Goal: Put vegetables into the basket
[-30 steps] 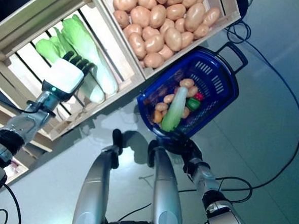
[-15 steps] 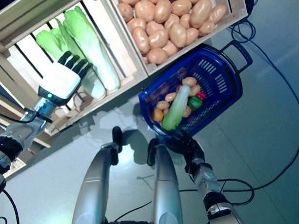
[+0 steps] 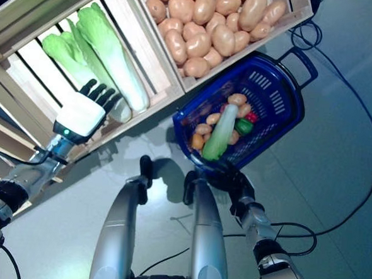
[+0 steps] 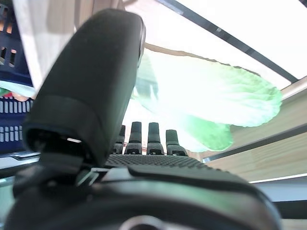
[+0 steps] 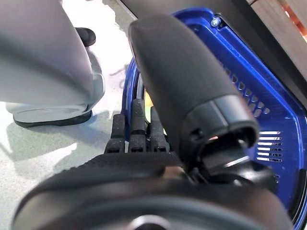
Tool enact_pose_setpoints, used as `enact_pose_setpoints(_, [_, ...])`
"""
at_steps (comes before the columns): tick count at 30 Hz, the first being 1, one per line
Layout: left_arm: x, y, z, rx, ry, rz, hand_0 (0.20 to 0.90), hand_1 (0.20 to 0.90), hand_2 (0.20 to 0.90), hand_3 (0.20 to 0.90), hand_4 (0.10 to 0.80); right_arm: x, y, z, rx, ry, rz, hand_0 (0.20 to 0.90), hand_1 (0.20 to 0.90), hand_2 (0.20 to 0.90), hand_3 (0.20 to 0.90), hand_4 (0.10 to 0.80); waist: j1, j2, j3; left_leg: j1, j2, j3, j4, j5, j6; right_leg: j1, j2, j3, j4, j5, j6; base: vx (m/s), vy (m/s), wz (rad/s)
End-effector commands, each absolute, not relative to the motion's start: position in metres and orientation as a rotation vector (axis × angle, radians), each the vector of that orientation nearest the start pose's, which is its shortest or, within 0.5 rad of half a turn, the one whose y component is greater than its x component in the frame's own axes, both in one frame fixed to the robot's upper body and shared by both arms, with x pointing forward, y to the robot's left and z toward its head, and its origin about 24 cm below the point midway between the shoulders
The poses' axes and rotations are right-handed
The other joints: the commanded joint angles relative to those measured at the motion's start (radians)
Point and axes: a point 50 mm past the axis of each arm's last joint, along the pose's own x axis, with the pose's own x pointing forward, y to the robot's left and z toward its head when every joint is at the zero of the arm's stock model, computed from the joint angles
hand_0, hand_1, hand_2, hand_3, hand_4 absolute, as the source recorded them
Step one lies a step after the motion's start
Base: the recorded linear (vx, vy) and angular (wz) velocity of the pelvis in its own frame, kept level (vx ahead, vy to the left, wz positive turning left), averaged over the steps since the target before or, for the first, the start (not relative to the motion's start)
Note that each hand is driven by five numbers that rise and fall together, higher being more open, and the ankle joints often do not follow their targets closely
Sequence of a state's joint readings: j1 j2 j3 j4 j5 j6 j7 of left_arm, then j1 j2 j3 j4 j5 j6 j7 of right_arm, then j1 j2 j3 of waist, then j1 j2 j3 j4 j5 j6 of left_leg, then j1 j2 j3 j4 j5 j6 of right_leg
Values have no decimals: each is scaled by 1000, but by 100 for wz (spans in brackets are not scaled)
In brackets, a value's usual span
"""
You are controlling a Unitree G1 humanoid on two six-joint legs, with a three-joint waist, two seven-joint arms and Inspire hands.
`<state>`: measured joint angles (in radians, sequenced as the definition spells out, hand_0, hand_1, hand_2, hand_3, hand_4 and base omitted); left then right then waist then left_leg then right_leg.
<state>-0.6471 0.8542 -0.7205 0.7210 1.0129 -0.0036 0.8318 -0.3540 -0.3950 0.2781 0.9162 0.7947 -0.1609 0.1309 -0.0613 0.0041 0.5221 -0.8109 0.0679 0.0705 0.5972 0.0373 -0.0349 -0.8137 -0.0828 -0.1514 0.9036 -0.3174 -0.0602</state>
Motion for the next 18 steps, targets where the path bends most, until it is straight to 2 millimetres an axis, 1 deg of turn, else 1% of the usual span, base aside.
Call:
enact_pose_setpoints(1, [339,269,158,2114,-774,296,900,900,900,900,800,267,-261,-41,229,396,-154,900,900,900,900,800,1,27,-3,13,-10,30,143,-206,15,16,-8,45,-89,110,55,0,0,0])
enact_pose_setpoints(2, [343,269,161,2144,-755,261,900,900,900,900,800,269,-261,-38,228,390,-155,900,900,900,900,800,-1,27,-3,1,-7,30,153,-207,16,3,-8,44,-79,110,55,0,0,0])
enact_pose_setpoints(4, [345,269,161,2184,-736,221,900,900,900,900,800,271,-261,-36,223,387,-151,900,900,900,900,800,-3,25,-3,-6,-5,30,157,-205,15,-4,-7,43,-74,112,55,0,0,0])
enact_pose_setpoints(8, [347,273,163,2227,-677,233,900,900,900,900,800,275,-260,-33,217,378,-147,900,900,900,900,800,-7,21,-3,-23,-1,30,163,-203,16,-20,-4,44,-69,115,56,-2,3,-1])
enact_pose_setpoints(10, [349,279,164,2299,-645,216,900,900,900,900,800,276,-261,-31,213,373,-143,900,900,900,900,800,-10,19,-2,-34,2,30,164,-202,16,-31,1,46,-67,117,57,0,0,0])
enact_pose_setpoints(14, [352,283,173,2330,-615,276,900,900,900,900,800,276,-260,-31,215,371,-144,900,900,900,900,800,-11,17,-2,-41,1,30,158,-200,15,-37,2,43,-74,119,61,0,0,0])
enact_pose_setpoints(15, [354,285,178,2337,-600,300,900,900,900,900,800,276,-260,-31,216,370,-142,900,900,900,900,800,-12,16,-2,-39,0,30,151,-198,14,-35,4,42,-81,122,62,0,0,0])
enact_pose_setpoints(18, [357,287,183,2355,-586,304,900,900,900,900,800,277,-259,-31,222,368,-145,900,900,900,900,800,-15,16,-2,-36,0,32,141,-195,12,-32,4,41,-95,125,64,0,0,0])
